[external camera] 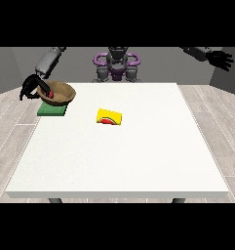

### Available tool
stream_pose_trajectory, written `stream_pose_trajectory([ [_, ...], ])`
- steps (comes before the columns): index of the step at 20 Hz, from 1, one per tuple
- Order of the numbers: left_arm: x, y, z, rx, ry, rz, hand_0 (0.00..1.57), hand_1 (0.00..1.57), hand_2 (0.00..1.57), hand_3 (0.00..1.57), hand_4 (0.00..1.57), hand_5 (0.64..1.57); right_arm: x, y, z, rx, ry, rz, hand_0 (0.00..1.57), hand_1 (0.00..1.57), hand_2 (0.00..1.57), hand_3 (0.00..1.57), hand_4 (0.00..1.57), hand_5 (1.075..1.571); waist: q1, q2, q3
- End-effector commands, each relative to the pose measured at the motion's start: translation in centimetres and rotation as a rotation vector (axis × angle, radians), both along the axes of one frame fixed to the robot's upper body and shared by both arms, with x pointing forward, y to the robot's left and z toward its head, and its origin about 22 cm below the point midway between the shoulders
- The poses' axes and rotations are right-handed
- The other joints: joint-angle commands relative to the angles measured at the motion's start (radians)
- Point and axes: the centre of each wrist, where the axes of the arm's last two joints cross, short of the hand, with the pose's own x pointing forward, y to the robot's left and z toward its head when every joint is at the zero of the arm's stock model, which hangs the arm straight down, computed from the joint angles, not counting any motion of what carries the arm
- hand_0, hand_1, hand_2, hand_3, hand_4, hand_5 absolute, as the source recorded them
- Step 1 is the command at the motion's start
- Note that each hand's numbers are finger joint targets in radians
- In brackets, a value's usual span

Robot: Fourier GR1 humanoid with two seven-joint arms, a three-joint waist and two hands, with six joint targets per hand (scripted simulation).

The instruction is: Pick the cup and pour the ball into the bowl, then pick the bowl and place it on the pad

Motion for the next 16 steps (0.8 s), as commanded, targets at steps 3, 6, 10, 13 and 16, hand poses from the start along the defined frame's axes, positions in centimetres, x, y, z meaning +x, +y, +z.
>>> stream_pose_trajectory([
  [3, 0.2, 0.4, 1.3, 0.016, -0.07, -0.023, 0.0, 0.0, 0.0, 0.0, 1.18, 1.552, -0.1, -3.9, 4.3, -0.011, -0.016, -0.096, 1.09, 1.09, 1.23, 1.16, 0.0, 1.523, 0.019, 0.073, 0.0],
  [6, -0.3, 1.7, 2.7, 0.01, -0.029, -0.004, 0.0, 0.0, 0.0, 0.0, 1.17, 1.549, -0.2, -2.8, 1.8, 0.021, 0.048, -0.059, 0.42, 0.42, 0.56, 0.92, 0.0, 1.518, 0.009, 0.024, 0.0],
  [10, 0.8, -0.7, 2.4, 0.02, 0.005, -0.032, 0.0, 0.0, 0.0, 0.0, 1.18, 1.55, 1.5, -1.3, 2.3, 0.053, 0.038, -0.052, 0.0, 0.0, 0.18, 0.12, 0.0, 1.392, 0.033, -0.012, 0.0003],
  [13, 2.5, -6.1, 0.5, 0.019, 0.066, -0.114, 0.0, 0.0, 0.0, 0.0, 1.01, 1.569, 0.6, -1.6, 0.9, 0.034, 0.137, -0.034, 0.0, 0.0, 0.0, 0.0, 0.0, 1.361, 0.016, -0.102, 0.0013],
  [16, 2.4, -9.0, -3.1, -0.014, 0.227, -0.154, 0.0, 0.0, 0.0, 0.0, 0.9, 1.559, 1.2, -0.9, 1.3, 0.042, 0.218, 0.012, 0.0, 0.0, 0.0, 0.0, 0.0, 1.356, 0.015, -0.258, -0.0001],
])
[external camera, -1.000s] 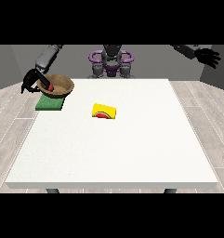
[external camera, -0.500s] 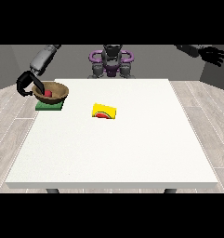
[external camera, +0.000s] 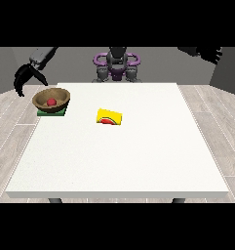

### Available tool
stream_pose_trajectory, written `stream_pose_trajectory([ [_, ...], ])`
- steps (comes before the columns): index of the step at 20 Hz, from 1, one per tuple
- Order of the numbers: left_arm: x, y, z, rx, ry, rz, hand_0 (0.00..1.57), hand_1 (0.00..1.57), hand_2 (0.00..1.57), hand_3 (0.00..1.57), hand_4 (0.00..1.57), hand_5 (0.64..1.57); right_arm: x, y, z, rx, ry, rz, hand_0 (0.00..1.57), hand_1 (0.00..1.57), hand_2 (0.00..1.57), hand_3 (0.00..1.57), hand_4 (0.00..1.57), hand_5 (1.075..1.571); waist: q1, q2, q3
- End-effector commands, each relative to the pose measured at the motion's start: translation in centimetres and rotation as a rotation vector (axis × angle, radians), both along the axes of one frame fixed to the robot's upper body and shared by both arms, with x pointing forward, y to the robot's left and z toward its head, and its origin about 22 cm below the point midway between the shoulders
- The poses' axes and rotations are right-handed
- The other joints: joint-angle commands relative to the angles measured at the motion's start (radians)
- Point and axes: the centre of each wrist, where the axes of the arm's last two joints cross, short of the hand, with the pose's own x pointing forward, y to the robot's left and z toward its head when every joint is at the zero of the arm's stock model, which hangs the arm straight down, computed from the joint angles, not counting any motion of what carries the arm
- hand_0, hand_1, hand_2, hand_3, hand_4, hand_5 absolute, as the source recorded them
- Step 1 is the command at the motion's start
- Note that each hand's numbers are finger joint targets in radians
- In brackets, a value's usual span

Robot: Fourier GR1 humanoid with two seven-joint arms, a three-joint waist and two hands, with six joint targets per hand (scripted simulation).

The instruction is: Pick the cup and pour the ball into the bowl, then pick the bowl and place it on the pad

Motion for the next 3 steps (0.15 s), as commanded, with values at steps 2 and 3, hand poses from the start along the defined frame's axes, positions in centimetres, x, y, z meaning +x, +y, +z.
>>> stream_pose_trajectory([
  [2, 0.2, -3.6, -4.0, -0.014, 0.176, 0.011, 0.0, 0.0, 0.0, 0.0, 0.9, 1.559, 2.9, 3.4, 2.1, 0.048, 0.014, 0.148, 0.0, 0.0, 0.0, 0.0, 0.42, 1.383, -0.049, -0.187, -0.0023],
  [3, -0.5, -2.5, -4.8, -0.007, 0.23, 0.05, 0.0, 0.0, 0.0, 0.0, 0.9, 1.559, 3.8, 5.3, 2.0, 0.06, -0.01, 0.194, 0.0, 0.0, 0.0, 0.0, 0.48, 1.434, -0.076, -0.243, -0.0032],
])
